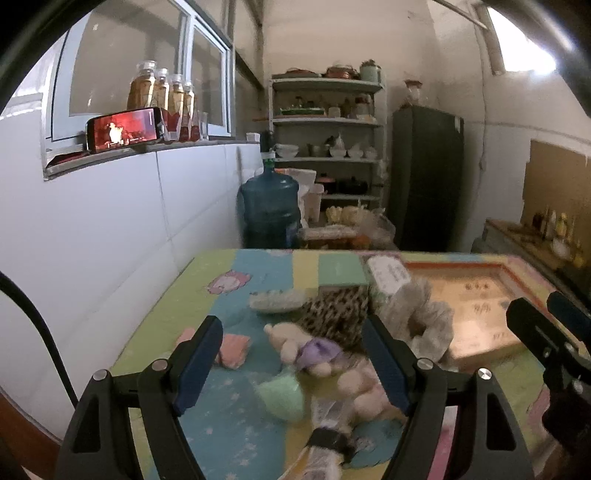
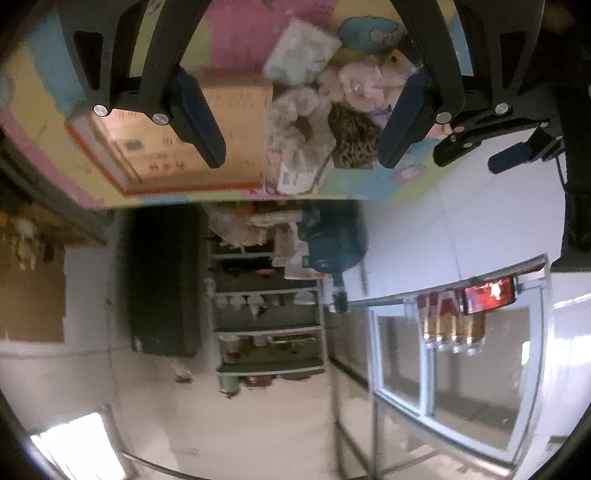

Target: Organize soft objects

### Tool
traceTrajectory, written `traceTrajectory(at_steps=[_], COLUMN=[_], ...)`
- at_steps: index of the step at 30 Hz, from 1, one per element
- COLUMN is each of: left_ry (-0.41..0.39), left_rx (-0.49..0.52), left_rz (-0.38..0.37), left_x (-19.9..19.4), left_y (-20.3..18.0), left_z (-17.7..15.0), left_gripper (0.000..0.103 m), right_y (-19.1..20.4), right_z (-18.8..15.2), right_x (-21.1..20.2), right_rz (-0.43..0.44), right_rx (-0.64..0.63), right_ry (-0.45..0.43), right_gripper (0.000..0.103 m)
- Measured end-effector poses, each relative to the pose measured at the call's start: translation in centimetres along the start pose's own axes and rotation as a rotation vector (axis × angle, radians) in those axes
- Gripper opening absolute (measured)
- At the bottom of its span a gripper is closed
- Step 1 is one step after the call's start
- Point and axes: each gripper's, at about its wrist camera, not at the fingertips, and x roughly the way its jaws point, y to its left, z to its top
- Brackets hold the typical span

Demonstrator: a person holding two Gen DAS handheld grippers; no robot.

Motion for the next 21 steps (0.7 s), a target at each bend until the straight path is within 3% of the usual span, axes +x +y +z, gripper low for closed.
traceTrajectory(at_steps=[6,21], left_ry=[0.015,0.028], left_rx=[0.023,-0.051], left_rz=[0.000,0.019], left_x=[-0.5,0.1], left_y=[1.1,1.9], left_z=[-0.9,-1.0], left_gripper=[0.078,0.078], right_y=[0.8,2.5], right_z=[-1.7,-0.4], right_x=[-0.2,1.9], right_rz=[-0.012,0.066], right_rx=[0.040,-0.051], right_ry=[0.033,0.060], right_gripper=[0.085,0.085])
